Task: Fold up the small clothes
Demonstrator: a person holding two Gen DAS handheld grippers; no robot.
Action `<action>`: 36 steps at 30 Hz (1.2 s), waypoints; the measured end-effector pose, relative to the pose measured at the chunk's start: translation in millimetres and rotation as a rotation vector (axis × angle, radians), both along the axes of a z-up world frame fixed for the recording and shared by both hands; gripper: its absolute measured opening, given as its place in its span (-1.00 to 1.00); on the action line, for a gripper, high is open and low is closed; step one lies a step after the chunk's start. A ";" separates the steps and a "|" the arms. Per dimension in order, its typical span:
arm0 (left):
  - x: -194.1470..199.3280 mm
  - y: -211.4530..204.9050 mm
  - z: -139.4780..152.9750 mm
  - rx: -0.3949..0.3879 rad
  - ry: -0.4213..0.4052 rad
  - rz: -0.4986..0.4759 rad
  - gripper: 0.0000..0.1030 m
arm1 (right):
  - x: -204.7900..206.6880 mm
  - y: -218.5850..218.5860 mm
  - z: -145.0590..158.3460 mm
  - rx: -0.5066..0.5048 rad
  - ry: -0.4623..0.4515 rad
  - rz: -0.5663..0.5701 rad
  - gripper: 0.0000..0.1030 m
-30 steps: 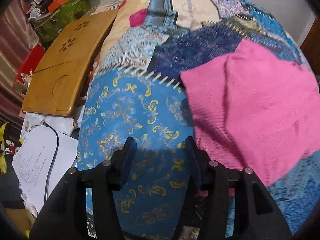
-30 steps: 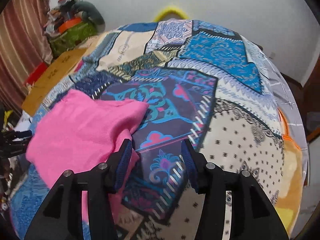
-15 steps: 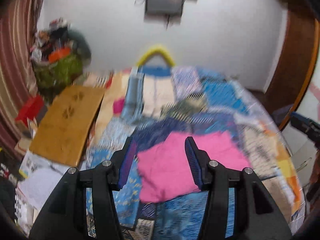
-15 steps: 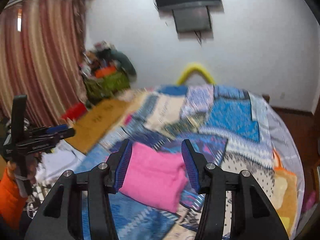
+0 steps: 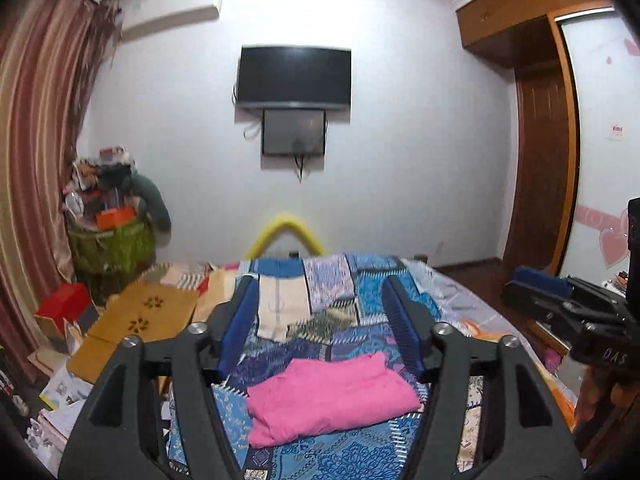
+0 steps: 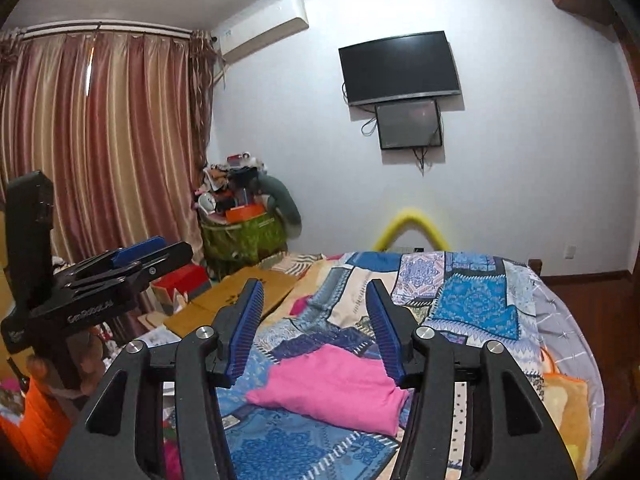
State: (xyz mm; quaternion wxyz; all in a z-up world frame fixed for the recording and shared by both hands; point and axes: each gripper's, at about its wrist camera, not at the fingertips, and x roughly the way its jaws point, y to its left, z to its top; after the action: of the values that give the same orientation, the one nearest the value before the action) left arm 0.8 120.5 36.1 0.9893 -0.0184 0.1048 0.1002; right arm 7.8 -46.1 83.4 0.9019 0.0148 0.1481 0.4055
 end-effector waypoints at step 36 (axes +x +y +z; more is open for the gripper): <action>-25.2 -20.6 -11.3 -0.043 -0.019 0.011 0.99 | -26.8 -10.4 -1.2 -0.035 -0.052 -0.133 1.00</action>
State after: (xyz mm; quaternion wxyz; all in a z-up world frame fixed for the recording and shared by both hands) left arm -24.4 99.9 24.8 0.9890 -0.0414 0.0974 0.1032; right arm -19.0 -56.4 82.2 0.9304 -0.0018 0.1304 0.3424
